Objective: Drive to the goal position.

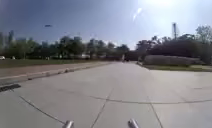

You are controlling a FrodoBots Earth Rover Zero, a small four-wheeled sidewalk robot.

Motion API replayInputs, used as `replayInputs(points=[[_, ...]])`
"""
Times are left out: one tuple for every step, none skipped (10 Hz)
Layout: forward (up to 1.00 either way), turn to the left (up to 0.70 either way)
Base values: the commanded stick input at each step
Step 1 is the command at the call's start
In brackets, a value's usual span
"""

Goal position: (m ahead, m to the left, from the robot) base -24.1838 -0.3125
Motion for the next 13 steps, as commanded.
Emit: replayInputs(points=[[1.00,-0.40],[1.00,-0.40],[1.00,-0.40],[1.00,-0.40],[1.00,-0.29],[1.00,-0.04],[1.00,0.00],[1.00,0.00],[1.00,0.00],[1.00,0.00],[1.00,0.00],[0.56,0.00],[0.00,0.00]])
